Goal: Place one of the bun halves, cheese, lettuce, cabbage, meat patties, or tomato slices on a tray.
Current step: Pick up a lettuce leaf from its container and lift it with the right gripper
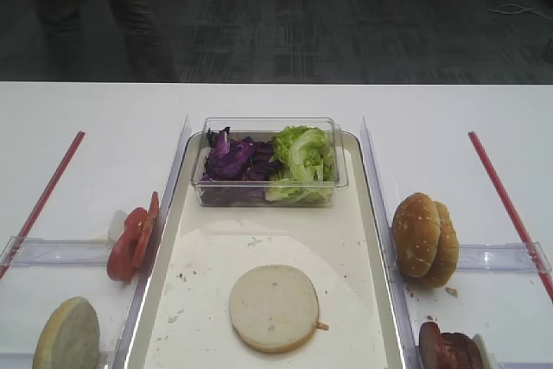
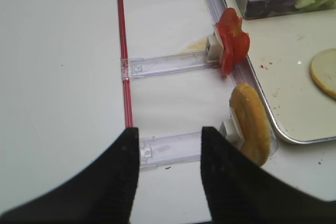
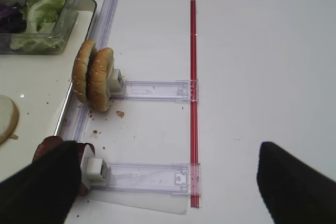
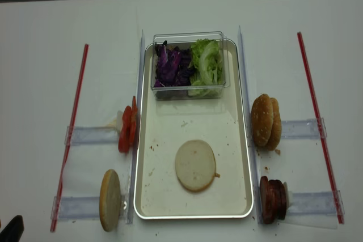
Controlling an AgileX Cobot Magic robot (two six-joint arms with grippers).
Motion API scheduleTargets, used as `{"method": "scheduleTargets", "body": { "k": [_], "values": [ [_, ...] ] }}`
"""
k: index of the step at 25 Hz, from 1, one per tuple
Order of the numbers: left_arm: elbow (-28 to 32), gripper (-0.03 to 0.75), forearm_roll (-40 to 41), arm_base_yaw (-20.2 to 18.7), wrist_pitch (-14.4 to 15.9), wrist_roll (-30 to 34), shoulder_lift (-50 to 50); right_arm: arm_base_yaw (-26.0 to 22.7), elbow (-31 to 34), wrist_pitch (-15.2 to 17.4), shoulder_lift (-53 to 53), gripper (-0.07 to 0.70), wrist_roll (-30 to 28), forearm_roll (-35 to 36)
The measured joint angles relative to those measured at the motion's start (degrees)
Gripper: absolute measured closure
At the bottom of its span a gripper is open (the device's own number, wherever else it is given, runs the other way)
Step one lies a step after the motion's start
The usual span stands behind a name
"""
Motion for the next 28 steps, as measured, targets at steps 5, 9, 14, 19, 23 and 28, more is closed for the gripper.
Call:
{"method": "scheduleTargets", "body": {
  "k": [5,9,14,19,23,28],
  "values": [
    [0.0,0.445,0.0,0.0,0.0,0.0,0.0,0.0,0.0,0.0,0.0,-0.049,0.0,0.0],
    [0.0,0.445,0.0,0.0,0.0,0.0,0.0,0.0,0.0,0.0,0.0,-0.048,0.0,0.0],
    [0.0,0.445,0.0,0.0,0.0,0.0,0.0,0.0,0.0,0.0,0.0,-0.048,0.0,-0.25],
    [0.0,0.445,0.0,0.0,0.0,0.0,0.0,0.0,0.0,0.0,0.0,-0.037,-0.11,-0.45],
    [0.0,0.445,0.0,0.0,0.0,0.0,0.0,0.0,0.0,0.0,0.48,0.003,-0.11,-0.45],
    [0.0,0.445,0.0,0.0,0.0,0.0,0.0,0.0,-1.31,0.0,6.11,0.048,2.1,-0.45]
  ]
}}
